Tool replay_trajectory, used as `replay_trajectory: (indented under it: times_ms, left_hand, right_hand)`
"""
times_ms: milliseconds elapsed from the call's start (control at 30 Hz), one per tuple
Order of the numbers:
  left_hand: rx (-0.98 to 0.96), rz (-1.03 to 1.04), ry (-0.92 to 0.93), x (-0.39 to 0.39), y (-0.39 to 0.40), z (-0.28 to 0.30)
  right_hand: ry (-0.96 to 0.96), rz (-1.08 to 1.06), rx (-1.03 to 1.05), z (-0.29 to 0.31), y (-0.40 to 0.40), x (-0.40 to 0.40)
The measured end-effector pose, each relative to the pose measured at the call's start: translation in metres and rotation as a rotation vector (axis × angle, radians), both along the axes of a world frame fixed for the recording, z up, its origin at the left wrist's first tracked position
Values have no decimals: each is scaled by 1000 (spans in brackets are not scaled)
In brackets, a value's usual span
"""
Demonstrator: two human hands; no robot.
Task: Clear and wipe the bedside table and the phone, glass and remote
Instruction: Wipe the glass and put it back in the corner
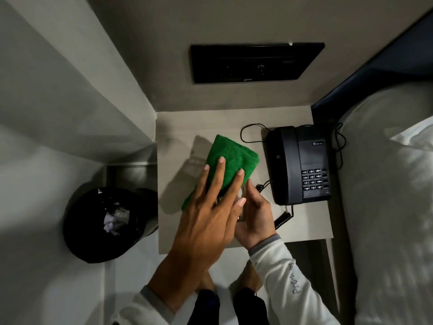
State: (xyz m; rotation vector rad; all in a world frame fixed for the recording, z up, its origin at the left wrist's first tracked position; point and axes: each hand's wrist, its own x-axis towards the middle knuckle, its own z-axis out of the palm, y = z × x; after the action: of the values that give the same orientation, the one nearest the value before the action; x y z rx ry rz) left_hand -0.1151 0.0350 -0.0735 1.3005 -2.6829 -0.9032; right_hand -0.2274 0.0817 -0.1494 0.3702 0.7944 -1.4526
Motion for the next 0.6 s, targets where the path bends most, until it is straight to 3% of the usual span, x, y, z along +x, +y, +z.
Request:
replay_trajectory:
  times_ms: [200, 500, 600]
  left_hand:
    - [-400, -125, 13, 13, 33, 7]
    - [-460, -115, -68, 15, -6, 28]
    - [-367, -67, -99, 10, -18, 23]
  right_hand:
    - [-91, -28, 45, -14, 0, 5]
    - [-47, 176, -32, -3, 7, 24]
    - [-86, 105, -54, -1, -1, 22]
